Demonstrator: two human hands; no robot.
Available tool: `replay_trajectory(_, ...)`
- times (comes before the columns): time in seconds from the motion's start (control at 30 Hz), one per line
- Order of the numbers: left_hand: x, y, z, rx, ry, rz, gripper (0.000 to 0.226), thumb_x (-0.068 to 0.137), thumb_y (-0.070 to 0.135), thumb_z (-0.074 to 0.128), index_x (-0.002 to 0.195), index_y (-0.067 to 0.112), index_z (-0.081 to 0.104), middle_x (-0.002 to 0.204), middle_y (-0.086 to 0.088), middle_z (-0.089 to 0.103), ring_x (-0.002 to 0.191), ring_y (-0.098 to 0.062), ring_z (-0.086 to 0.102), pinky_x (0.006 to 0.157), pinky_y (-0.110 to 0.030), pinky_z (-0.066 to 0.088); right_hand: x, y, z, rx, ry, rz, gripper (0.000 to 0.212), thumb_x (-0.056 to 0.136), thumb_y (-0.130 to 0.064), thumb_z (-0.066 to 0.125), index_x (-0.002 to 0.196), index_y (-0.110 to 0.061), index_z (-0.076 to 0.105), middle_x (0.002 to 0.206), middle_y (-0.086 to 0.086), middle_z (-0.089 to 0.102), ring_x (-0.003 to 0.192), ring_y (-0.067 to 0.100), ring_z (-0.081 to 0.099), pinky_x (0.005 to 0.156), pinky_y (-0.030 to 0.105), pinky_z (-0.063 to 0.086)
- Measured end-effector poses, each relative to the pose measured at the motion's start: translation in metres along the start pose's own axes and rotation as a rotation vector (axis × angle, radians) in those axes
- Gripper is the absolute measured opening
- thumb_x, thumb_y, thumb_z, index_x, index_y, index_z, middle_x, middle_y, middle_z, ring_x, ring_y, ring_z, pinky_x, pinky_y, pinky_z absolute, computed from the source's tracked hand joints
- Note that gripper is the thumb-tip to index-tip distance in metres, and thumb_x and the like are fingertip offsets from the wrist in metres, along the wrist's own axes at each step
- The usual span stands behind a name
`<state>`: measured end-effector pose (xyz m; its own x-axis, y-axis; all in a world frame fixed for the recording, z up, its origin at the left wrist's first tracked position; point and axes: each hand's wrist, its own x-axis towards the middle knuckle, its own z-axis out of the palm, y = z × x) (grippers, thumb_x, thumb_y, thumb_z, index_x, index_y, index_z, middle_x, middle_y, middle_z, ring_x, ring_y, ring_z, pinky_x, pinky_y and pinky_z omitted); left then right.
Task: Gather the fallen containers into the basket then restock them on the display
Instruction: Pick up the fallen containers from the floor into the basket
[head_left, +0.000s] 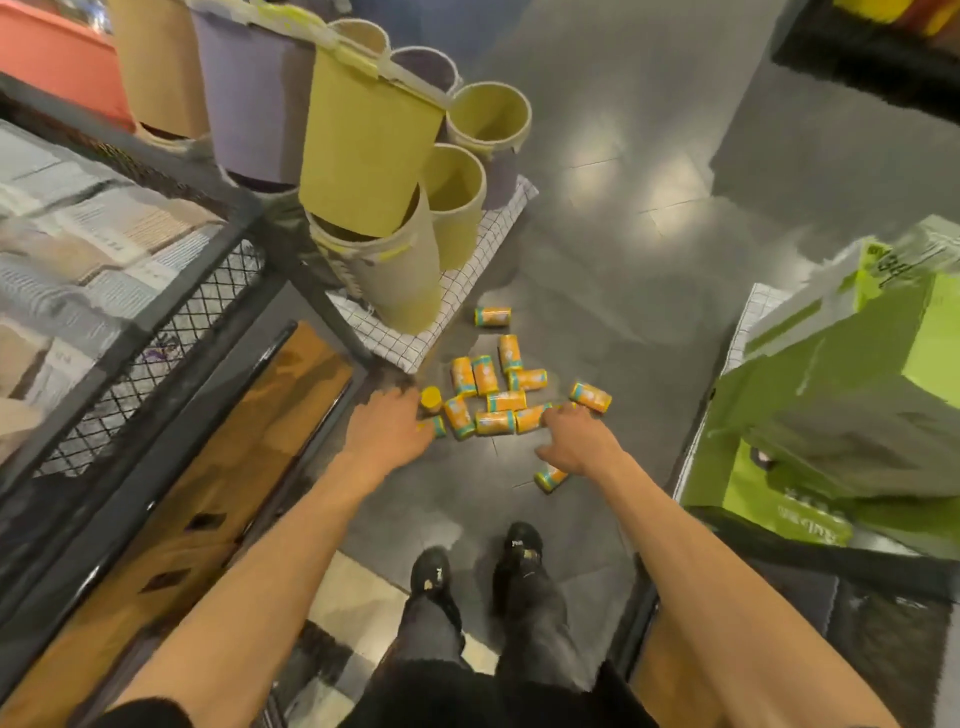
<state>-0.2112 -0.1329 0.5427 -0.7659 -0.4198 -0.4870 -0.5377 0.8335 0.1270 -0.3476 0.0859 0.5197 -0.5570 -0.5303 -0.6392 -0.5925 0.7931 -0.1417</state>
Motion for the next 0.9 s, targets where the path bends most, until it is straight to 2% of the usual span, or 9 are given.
replay_trajectory(0.17,0.042,0.004,0.020,-0.097,-0.024,-0.061,0.045,0.092,0.040,0.054,0.128,0.013,0.051,0.124,-0.015,0.055,0.118,-0.037,0.049,0.089,-0.043,0.044,0.060,0.014,-0.010,-0.050,-0.056,-0.057,0.046,0.094,-0.035,0.055,0.133,-0.011,0.049,0.135,0.015,0.048,0.124,0.035,0.047,0.095,0.043,0.046)
replay_trajectory(0.37,0.085,-0.020,0.071,-0.172,-0.059,-0.103,0.044,0.092,0.038,0.055,0.129,0.014,0.052,0.124,-0.017,0.057,0.117,-0.038,0.050,0.087,-0.044,0.046,0.135,0.014,0.015,-0.066,-0.110,-0.069,0.050,0.093,-0.035,0.057,0.136,-0.011,0.046,0.137,0.017,0.045,0.127,0.036,0.043,0.097,0.045,0.044)
replay_trajectory(0.53,0.152,-0.054,0.129,-0.160,-0.070,-0.116,0.046,0.091,0.040,0.057,0.127,0.011,0.054,0.126,-0.017,0.055,0.119,-0.038,0.048,0.088,-0.045,0.045,0.217,0.006,0.070,-0.105,-0.104,-0.098,0.052,0.091,-0.037,0.059,0.136,-0.013,0.048,0.137,0.015,0.048,0.125,0.036,0.046,0.097,0.047,0.047)
replay_trajectory(0.7,0.235,-0.079,0.201,-0.176,-0.055,-0.100,0.049,0.090,0.040,0.058,0.130,0.013,0.051,0.130,-0.017,0.052,0.123,-0.036,0.046,0.097,-0.044,0.040,0.304,0.007,0.140,-0.116,-0.082,-0.087,0.051,0.093,-0.038,0.057,0.135,-0.011,0.047,0.136,0.015,0.047,0.127,0.035,0.043,0.095,0.045,0.044)
replay_trajectory(0.9,0.324,-0.101,0.307,-0.201,-0.051,-0.115,0.053,0.089,0.041,0.059,0.136,0.019,0.047,0.134,-0.015,0.051,0.127,-0.034,0.045,0.100,-0.044,0.040,0.407,0.015,0.230,-0.130,-0.058,-0.095,0.051,0.093,-0.035,0.059,0.136,-0.011,0.046,0.136,0.015,0.046,0.128,0.036,0.043,0.098,0.045,0.043)
